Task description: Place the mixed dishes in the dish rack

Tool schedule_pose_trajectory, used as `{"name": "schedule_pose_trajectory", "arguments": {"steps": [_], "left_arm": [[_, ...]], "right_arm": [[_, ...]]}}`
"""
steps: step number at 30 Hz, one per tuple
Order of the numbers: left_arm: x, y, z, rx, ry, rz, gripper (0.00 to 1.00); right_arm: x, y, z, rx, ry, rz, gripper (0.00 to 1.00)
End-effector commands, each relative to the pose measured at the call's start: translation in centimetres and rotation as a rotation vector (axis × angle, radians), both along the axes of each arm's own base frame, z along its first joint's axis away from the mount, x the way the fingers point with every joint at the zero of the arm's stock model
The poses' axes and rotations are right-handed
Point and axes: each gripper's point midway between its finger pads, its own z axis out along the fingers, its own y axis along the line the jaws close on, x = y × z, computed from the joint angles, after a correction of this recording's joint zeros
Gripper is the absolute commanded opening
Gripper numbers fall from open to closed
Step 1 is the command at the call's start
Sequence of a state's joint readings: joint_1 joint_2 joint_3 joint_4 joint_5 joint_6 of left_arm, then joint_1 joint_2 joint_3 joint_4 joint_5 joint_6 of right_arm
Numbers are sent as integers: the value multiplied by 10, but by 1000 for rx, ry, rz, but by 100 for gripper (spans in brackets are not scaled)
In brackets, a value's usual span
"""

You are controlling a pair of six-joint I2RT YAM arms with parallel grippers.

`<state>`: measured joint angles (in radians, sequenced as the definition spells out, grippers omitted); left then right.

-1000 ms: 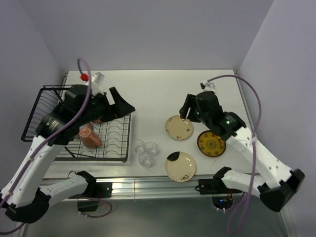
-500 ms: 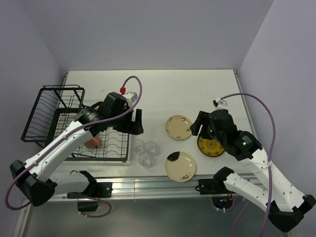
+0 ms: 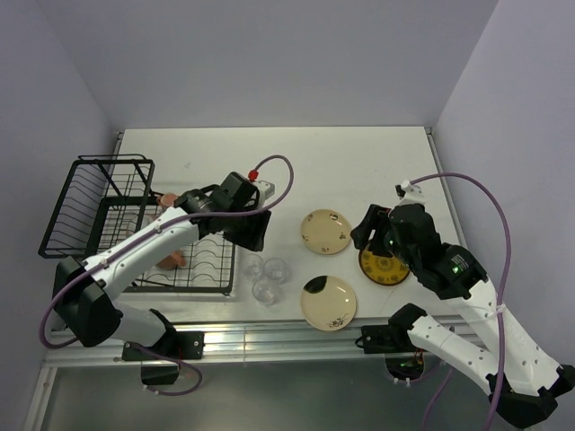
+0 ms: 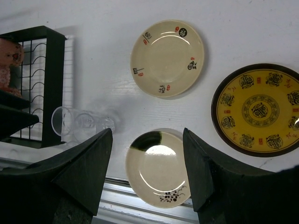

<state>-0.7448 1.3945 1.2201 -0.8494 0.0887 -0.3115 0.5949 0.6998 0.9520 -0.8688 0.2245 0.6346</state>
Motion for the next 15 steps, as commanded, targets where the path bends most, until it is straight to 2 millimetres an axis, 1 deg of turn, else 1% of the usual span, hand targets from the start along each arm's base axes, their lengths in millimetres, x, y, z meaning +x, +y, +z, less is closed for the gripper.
{"name": "schedule_pose_trajectory", "arguments": {"steps": [1, 4, 5, 7, 8, 9, 11, 15], "left_arm": [[-3, -21, 5, -61, -4, -21, 55], [-6, -33, 0, -64, 2, -21, 57], [-12, -40, -5, -56, 10, -46, 58], [-14, -49, -7, -49, 12, -68, 60], [-18, -54, -15, -29, 27, -86, 60], [-18, -59, -15, -28, 27, -95, 60], [-21, -63, -26, 4, 40, -117, 61], [-16, -64, -36, 46, 31, -124, 61]], "right_arm": [[-1, -8, 14, 9, -36, -32, 69], [-3, -10, 10, 3, -35, -33, 69], [-3, -11, 10, 2, -35, -35, 69], [-5, -11, 9, 2, -36, -32, 69], [-5, -12, 9, 0, -35, -33, 69], [-5, -12, 9, 0, -35, -31, 69], [-6, -14, 11, -2, -44, -35, 69], [-8, -18, 14, -10, -60, -36, 69]]}}
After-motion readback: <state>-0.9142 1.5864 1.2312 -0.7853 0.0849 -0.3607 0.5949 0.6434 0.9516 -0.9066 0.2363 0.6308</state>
